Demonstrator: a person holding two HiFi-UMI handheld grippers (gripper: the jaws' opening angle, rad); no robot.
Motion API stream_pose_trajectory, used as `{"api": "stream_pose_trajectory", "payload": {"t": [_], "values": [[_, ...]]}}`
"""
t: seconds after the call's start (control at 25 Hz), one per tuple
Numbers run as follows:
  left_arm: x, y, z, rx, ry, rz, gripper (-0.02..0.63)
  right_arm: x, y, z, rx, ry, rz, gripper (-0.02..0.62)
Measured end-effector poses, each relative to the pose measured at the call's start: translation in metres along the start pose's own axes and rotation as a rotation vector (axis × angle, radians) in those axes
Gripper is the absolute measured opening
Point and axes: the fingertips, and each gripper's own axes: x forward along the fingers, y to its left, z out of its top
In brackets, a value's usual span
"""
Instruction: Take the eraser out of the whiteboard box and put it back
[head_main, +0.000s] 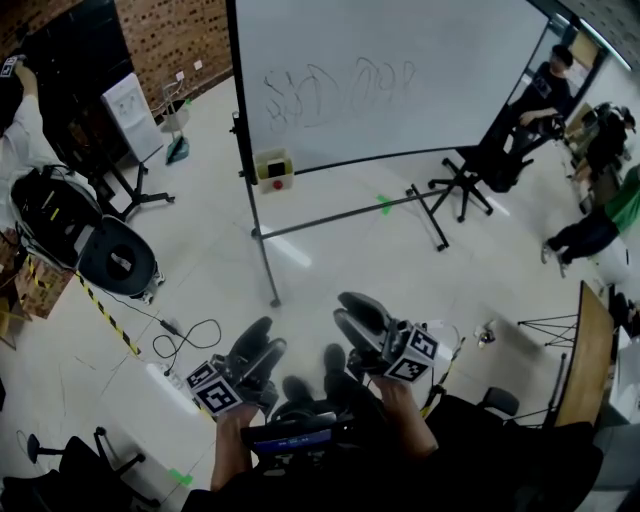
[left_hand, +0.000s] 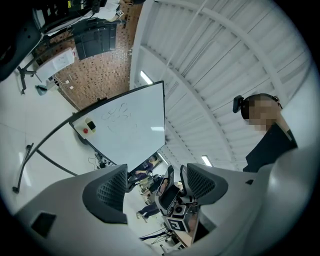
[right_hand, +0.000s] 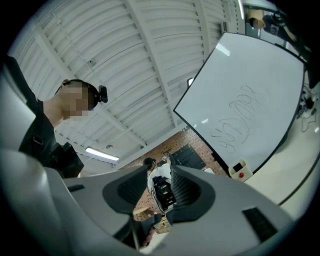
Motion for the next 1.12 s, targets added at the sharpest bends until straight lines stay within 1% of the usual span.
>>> {"api": "stream_pose_trajectory", "payload": {"t": [0.2, 0.32, 0.44, 0.6, 0.88, 1.12], "values": [[-0.002, -0.011, -0.003, 0.011, -0.032, -0.014, 0.367, 0.001, 0.019, 0.008, -0.033, 0.002, 0.061, 0.143], [-0.002, -0.014, 0.0, 0.018, -0.055, 0.0, 0.367, 0.006, 0.027, 0.01, -0.045, 0.018, 0.1, 0.141], [0.003, -0.019, -0.001, 0.026, -0.06, 0.012, 0.367, 0.004, 0.031, 0.015, -0.057, 0.027, 0.115, 0.137], [0.018, -0.025, -0.007, 0.038, -0.056, 0.022, 0.367, -0.007, 0.024, 0.023, -0.06, 0.034, 0.124, 0.133], [0.036, -0.022, -0.026, 0.033, -0.032, 0.059, 0.367, -0.023, 0.009, 0.031, -0.036, 0.03, 0.136, 0.133], [0.052, -0.019, -0.029, 0.04, -0.028, 0.078, 0.367, -0.028, -0.003, 0.039, -0.027, 0.032, 0.154, 0.133]]}}
